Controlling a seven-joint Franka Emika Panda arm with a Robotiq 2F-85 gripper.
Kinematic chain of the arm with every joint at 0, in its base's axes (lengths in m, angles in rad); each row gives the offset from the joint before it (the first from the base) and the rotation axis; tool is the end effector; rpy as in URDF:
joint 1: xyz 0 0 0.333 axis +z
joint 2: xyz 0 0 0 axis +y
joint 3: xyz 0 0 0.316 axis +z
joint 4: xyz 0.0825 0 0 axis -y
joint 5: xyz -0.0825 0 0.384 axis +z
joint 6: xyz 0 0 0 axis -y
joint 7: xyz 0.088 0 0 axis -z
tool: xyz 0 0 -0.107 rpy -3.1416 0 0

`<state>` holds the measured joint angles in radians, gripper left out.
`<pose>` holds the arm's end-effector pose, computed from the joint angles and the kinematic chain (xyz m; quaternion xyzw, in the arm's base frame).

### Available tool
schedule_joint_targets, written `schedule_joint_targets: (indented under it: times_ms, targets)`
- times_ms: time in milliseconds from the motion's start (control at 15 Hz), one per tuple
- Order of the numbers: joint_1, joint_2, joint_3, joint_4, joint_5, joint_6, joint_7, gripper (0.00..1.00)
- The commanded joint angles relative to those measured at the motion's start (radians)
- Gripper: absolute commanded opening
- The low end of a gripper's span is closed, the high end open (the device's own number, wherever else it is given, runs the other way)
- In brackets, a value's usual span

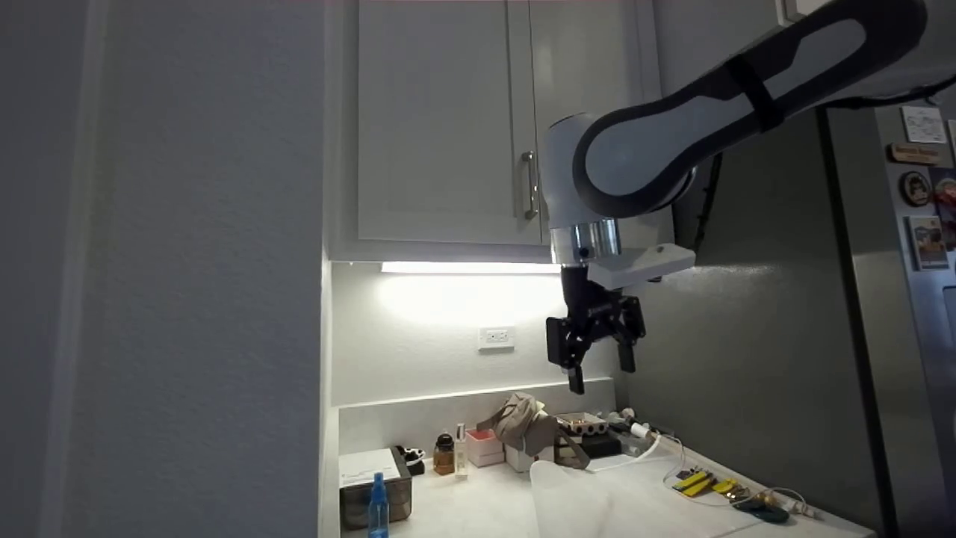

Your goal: Open the left and right cabinet doors, then close the right and left cabinet doors

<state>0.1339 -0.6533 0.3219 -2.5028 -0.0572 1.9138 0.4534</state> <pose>0.3260 0.1650 0.4953 0.9920 -0.0191 0.0676 0.1050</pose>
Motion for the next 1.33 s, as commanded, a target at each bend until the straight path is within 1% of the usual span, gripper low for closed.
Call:
schedule_joint_targets:
  times_ms: [0,267,600,933,1067,1267]
  targets:
    - [-0.044,-0.063,0.005,0.021,-0.048,0.029,0.061,1.00]
    - [-0.091,-0.113,0.003,0.029,-0.084,0.128,0.079,1.00]
    - [-0.162,-0.136,0.003,0.042,-0.140,0.259,0.071,1.00]
    - [-0.224,-0.099,-0.020,0.052,-0.165,0.470,0.039,1.00]
    - [-0.247,-0.070,-0.032,0.059,-0.160,0.567,0.021,1.00]
    - [-0.271,-0.039,-0.041,0.075,-0.154,0.677,-0.008,1.00]
